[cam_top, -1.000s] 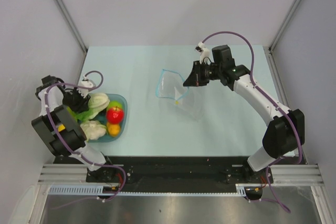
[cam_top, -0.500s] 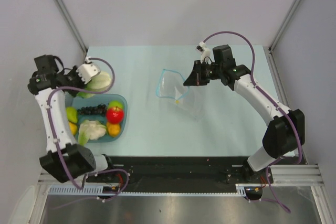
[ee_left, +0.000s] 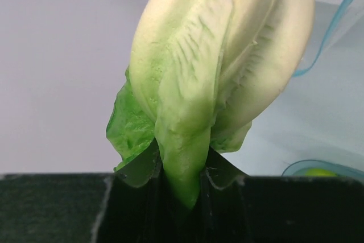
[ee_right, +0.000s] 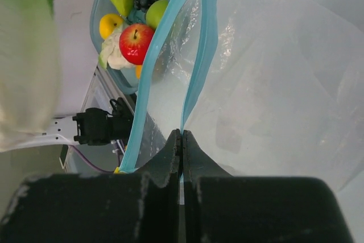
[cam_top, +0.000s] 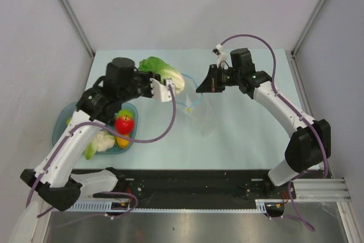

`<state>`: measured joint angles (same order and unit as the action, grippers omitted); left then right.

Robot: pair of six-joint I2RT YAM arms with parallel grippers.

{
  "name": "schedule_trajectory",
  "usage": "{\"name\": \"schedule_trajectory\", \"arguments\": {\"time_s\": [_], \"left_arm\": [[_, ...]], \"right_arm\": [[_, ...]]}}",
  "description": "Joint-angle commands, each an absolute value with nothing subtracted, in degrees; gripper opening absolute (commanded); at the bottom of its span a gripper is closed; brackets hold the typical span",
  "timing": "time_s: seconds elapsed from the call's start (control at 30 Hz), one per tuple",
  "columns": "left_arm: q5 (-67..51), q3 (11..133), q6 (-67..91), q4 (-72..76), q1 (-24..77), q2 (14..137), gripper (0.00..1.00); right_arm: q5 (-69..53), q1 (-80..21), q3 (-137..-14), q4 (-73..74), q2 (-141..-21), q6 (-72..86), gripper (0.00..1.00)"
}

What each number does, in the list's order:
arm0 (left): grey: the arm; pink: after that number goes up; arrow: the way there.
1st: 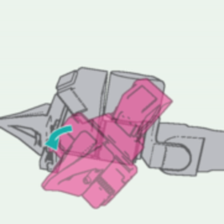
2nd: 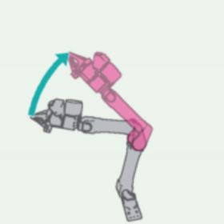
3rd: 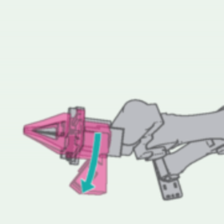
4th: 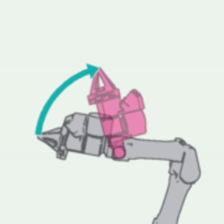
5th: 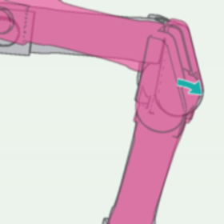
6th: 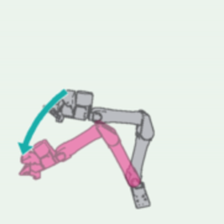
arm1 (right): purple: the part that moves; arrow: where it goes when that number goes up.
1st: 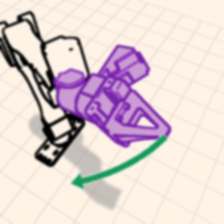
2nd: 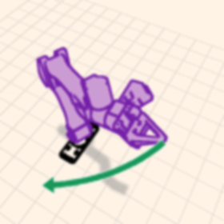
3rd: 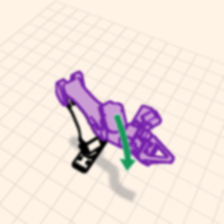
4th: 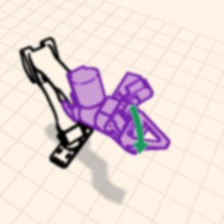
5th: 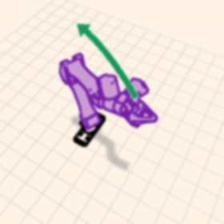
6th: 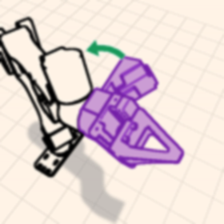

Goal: Place the food in the zip-top bag and seal the zipper
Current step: Place the fake vegetable in the zipper food storage bag.

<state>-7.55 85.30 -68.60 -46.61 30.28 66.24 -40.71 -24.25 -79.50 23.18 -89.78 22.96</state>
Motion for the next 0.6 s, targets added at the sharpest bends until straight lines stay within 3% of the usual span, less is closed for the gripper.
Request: {"name": "schedule_trajectory", "arguments": {"time_s": [0.0, 0.27, 0.57], "left_arm": [[7.5, 80.6, -74.4, -40.0, 37.5, 68.1, 0.0], [21.2, 77.2, -73.8, -37.4, 46.5, 74.7, 0.0], [24.7, 82.3, -61.7, -43.0, 55.2, 80.0, 0.0]], "right_arm": [[-42.2, -24.7, -79.3, 20.2, -86.4, 24.3, 0.0], [-43.3, -25.1, -78.7, 18.0, -84.3, 26.6, 0.0], [-42.2, -27.0, -79.1, 16.6, -86.0, 28.2, 0.0]]}}
